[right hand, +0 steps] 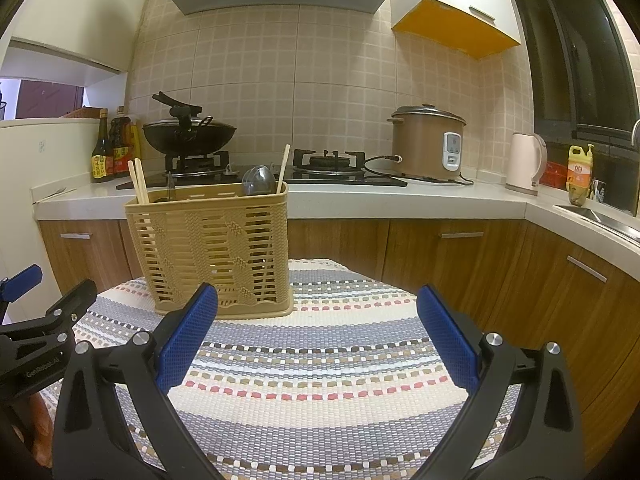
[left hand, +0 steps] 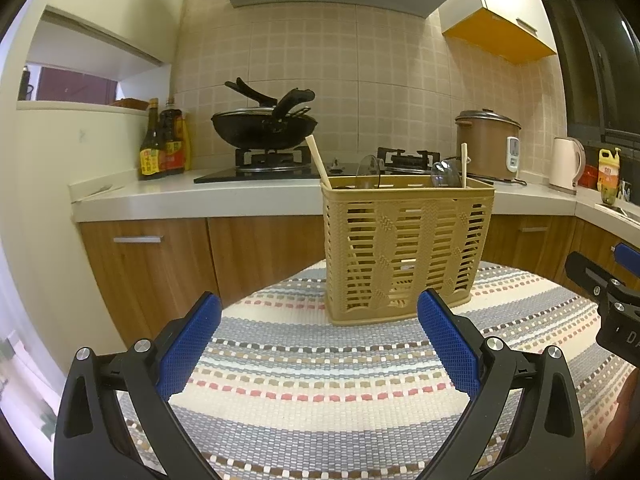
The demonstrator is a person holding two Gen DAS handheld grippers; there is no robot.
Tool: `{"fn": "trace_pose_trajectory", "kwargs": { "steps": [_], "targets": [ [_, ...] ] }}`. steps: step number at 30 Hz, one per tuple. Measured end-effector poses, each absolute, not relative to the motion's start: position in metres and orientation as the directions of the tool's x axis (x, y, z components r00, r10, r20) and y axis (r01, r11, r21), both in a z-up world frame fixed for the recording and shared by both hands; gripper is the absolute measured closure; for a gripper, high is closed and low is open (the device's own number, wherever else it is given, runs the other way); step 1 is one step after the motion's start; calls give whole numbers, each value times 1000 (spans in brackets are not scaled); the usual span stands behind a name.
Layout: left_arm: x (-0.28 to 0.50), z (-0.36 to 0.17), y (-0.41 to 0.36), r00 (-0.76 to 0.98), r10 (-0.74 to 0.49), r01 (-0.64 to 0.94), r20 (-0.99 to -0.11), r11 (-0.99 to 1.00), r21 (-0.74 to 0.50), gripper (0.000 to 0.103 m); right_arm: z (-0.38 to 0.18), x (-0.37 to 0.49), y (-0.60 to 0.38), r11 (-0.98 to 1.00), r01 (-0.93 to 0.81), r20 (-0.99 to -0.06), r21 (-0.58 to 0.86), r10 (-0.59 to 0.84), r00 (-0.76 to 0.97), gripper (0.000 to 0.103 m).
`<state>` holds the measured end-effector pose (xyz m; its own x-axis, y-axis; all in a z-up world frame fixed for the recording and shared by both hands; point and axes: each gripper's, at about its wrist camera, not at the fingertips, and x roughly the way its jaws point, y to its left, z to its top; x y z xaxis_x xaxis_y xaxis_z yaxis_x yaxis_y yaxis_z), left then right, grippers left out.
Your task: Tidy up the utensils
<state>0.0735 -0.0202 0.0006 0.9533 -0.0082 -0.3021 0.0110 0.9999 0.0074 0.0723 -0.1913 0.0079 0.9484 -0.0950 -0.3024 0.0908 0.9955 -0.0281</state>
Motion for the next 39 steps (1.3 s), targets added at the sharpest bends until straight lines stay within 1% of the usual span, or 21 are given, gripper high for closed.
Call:
{"fn": "trace_pose_trajectory", "kwargs": {
  "steps": [39],
  "targets": [
    [74,0,-21,952,-11,14,-307,1000,9,8,7,73,-192,995,96,-307,-21,-98,947,8]
  ]
}}
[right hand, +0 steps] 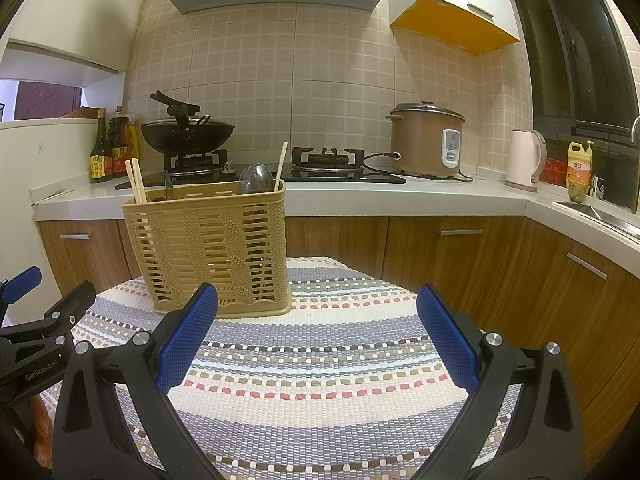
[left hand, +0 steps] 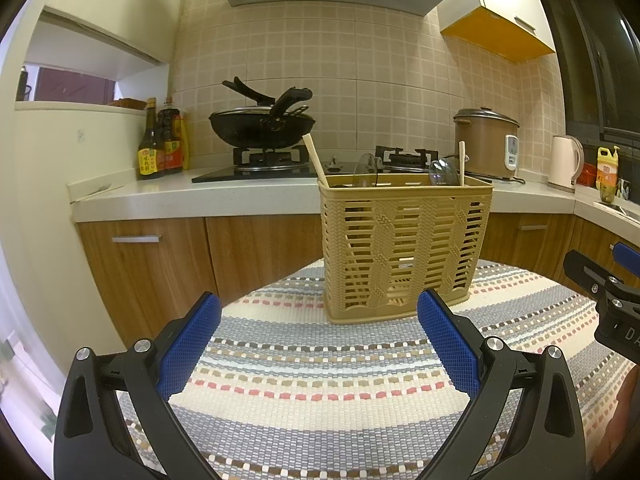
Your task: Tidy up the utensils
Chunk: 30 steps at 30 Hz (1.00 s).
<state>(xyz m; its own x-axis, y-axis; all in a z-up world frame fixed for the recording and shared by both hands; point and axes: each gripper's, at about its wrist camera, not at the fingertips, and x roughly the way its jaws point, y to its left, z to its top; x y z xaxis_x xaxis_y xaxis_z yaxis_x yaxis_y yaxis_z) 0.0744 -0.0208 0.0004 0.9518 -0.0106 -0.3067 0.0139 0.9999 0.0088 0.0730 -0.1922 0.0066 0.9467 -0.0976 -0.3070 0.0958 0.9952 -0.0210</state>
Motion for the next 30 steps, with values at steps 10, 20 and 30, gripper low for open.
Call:
{"fn": "trace_pose_trajectory", "kwargs": {
  "steps": [10,20,30],
  "targets": [
    [75,-1,-23,952,-16,21,-307,1000,14,8,6,73,-192,995,96,-309,-18,-97,946,8],
    [75,-1,-23,951,-18,24,-309,1000,14,8,3,74,-191,995,96,-316,-20,-97,944,8],
    [74,0,-23,951,-19,25,-309,1000,14,8,4,75,-192,995,96,-316,-19,-97,944,8]
  ]
}}
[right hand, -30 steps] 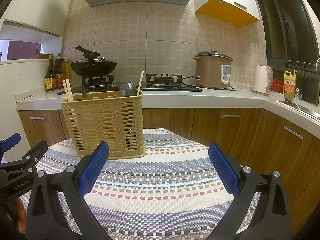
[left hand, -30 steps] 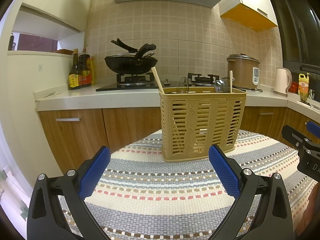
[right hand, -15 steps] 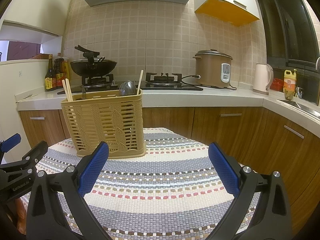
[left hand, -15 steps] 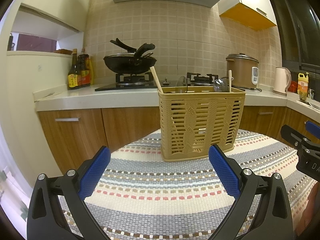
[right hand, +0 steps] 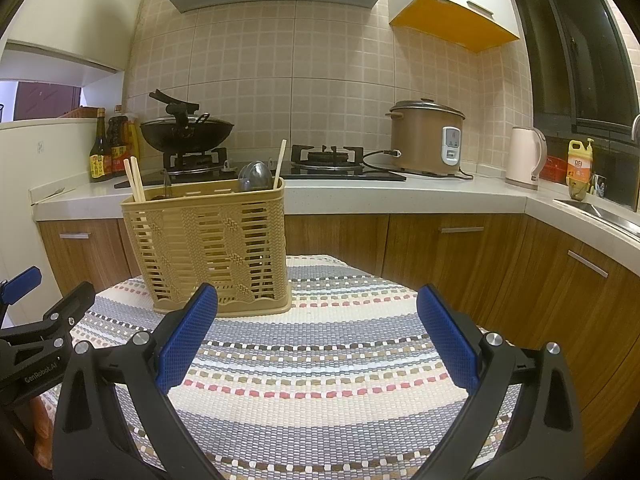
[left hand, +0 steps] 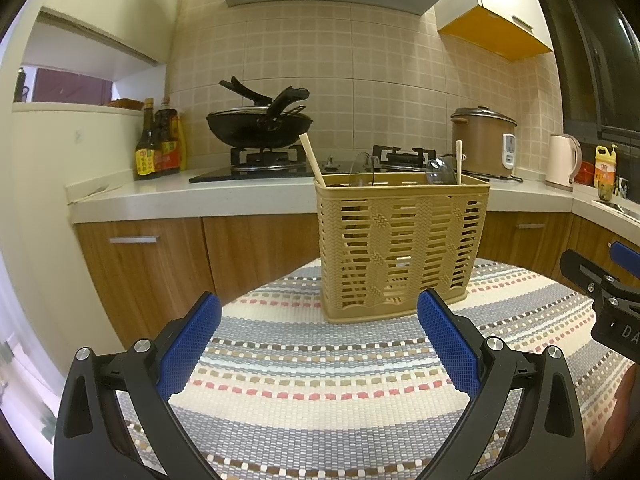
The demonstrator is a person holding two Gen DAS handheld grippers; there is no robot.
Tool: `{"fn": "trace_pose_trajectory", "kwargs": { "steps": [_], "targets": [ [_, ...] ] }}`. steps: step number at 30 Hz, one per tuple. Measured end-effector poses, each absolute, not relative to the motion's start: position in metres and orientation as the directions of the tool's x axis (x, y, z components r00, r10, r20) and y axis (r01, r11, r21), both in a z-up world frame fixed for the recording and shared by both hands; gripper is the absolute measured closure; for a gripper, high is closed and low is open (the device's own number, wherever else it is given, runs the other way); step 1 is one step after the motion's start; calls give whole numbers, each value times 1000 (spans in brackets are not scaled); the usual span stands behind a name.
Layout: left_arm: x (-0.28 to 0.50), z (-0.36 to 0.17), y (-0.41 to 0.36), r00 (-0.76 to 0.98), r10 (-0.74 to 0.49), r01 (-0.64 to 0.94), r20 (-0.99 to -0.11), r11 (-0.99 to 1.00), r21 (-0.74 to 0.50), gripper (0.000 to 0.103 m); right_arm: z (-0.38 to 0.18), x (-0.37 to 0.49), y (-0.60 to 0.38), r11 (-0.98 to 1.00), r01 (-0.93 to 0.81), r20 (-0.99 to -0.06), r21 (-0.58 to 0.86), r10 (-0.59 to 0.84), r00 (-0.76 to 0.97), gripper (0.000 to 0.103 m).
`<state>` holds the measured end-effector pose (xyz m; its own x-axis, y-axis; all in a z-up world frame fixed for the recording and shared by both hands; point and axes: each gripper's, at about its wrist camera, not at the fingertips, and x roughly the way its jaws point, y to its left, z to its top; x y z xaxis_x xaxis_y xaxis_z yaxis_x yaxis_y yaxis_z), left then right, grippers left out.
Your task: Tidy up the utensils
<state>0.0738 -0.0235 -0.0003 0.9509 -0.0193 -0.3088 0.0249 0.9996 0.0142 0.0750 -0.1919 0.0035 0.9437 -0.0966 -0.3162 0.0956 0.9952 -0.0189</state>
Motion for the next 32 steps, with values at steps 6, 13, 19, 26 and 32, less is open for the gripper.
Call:
{"fn": "trace_pose_trajectory", "kwargs": {
  "steps": [6,13,19,26,32],
  "targets": [
    [74,0,-23,951,-20,26,-309,1000,14,8,4,75,-192,995,96,-318,-21,-98,943,8],
    [73,0,-23,951,-22,27,-310,1000,14,8,4,75,-191,995,96,-319,-21,-97,943,8],
    [73,0,-23,953,-16,23,-304,1000,21,8,4,75,-191,995,97,-319,-21,-98,943,8],
    [81,0,-11,942,-18,8,-336,999,-32,8,4,76,-193,995,99,-321,-13,-98,942,8],
    [81,1,-5,944,-23,2,-329,998,-64,8,4,77,-195,995,102,-324,-8,-99,941,8]
  ]
}}
